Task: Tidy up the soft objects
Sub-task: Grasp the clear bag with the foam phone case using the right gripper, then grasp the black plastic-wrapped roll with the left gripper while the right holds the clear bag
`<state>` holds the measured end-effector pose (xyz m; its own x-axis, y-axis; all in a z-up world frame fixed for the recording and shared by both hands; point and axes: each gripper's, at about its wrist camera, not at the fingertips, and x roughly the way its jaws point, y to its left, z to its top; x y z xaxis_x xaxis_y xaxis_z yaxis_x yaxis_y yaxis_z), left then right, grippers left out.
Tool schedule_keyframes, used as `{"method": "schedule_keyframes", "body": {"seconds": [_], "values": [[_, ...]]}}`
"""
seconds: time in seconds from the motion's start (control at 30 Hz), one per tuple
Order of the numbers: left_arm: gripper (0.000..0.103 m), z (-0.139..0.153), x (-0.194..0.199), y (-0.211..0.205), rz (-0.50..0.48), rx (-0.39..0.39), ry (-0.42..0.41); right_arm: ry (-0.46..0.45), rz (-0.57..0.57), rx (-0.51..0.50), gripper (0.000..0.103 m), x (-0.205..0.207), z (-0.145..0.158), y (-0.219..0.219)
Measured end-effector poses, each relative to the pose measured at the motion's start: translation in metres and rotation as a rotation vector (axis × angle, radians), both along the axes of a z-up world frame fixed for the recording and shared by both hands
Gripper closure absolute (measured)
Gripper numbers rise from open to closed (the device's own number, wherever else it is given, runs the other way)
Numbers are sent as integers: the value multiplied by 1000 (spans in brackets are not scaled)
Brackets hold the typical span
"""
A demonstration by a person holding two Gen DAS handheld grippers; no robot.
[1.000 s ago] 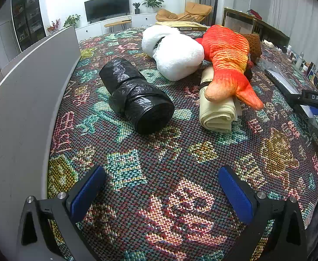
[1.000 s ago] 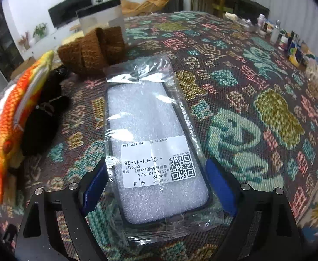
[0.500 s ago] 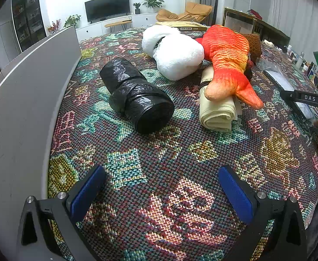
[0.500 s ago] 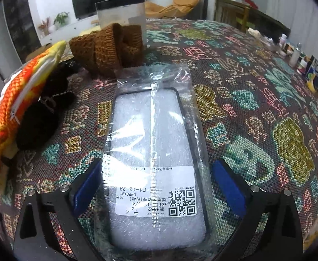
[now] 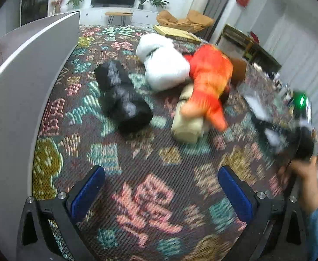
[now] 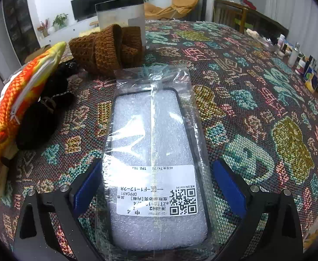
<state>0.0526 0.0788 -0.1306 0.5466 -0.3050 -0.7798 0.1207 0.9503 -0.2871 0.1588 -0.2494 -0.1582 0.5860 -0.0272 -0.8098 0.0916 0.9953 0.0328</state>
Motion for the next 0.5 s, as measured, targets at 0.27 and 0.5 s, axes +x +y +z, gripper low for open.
{"method": "schedule_keyframes", "body": {"seconds": [0.27, 0.5], "values": [[0, 13, 70, 25, 168, 43, 56, -1, 0, 0, 3, 0, 0, 0], [0, -27, 113, 20, 206, 232, 114, -1, -1, 0, 3, 0, 0, 0]]}}
